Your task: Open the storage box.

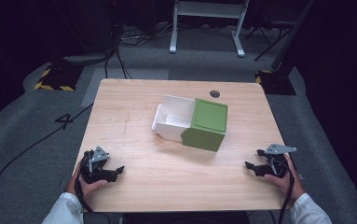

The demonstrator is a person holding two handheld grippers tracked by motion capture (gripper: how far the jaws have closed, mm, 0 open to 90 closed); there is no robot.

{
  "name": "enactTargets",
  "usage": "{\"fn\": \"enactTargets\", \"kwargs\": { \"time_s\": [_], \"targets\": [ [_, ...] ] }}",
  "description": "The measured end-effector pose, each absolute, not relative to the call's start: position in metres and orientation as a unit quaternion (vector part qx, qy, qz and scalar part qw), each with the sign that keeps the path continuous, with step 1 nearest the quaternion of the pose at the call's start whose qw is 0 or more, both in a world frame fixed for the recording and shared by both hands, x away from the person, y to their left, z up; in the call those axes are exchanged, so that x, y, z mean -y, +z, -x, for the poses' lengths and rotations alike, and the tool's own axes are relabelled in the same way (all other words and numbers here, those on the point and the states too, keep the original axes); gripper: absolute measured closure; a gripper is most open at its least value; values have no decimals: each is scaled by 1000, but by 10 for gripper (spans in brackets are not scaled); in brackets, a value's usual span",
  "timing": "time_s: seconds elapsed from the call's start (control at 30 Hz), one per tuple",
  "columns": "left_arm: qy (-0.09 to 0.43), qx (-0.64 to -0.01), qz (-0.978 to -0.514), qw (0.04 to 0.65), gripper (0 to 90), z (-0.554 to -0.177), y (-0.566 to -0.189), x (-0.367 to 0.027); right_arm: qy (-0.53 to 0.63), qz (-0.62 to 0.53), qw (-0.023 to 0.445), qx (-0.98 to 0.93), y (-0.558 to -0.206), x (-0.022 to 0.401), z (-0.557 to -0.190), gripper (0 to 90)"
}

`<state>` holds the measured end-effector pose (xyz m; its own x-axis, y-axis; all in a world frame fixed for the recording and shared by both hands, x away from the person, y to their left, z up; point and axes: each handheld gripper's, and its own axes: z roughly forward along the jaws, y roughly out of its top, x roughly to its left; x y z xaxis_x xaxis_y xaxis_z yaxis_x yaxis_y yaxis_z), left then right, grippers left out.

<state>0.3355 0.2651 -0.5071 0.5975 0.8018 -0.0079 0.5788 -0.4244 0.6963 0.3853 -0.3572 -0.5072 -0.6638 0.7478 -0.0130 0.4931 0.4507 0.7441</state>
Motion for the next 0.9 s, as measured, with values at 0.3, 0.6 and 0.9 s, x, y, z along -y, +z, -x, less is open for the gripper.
{"fn": "enactTargets", "kwargs": {
  "time_s": [0.3,0.6,0.9],
  "targets": [
    [166,-420,-826,339,160,-337,-507,-264,369,-371,172,-835,-507,357,-386,164],
    [166,-420,-825,339,159,-337,-507,-264,370,-371,172,-834,-507,357,-386,163],
    [166,-420,-826,337,159,-338,-507,-264,370,-371,172,-835,-507,357,-386,163]
  ]
}}
